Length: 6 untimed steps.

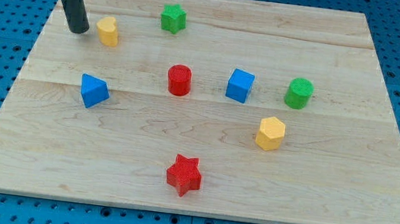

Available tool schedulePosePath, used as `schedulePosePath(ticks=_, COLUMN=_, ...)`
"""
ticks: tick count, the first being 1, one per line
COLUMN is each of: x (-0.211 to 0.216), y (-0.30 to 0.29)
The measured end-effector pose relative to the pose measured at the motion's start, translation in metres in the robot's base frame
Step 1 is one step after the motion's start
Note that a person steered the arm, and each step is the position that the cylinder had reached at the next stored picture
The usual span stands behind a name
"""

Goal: Slide the yellow heart to the top side of the red circle

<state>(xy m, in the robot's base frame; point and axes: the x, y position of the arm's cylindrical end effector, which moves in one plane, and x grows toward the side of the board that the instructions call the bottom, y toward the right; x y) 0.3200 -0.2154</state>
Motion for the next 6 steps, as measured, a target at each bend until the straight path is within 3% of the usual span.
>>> schedulePosePath(ticks=1, x=0.005, y=0.077)
schedulePosePath(ticks=3, x=-0.046, y=0.091)
schedulePosePath(ticks=5, x=0.103, y=0.121)
schedulePosePath(ticks=6, x=0.086, y=0.127)
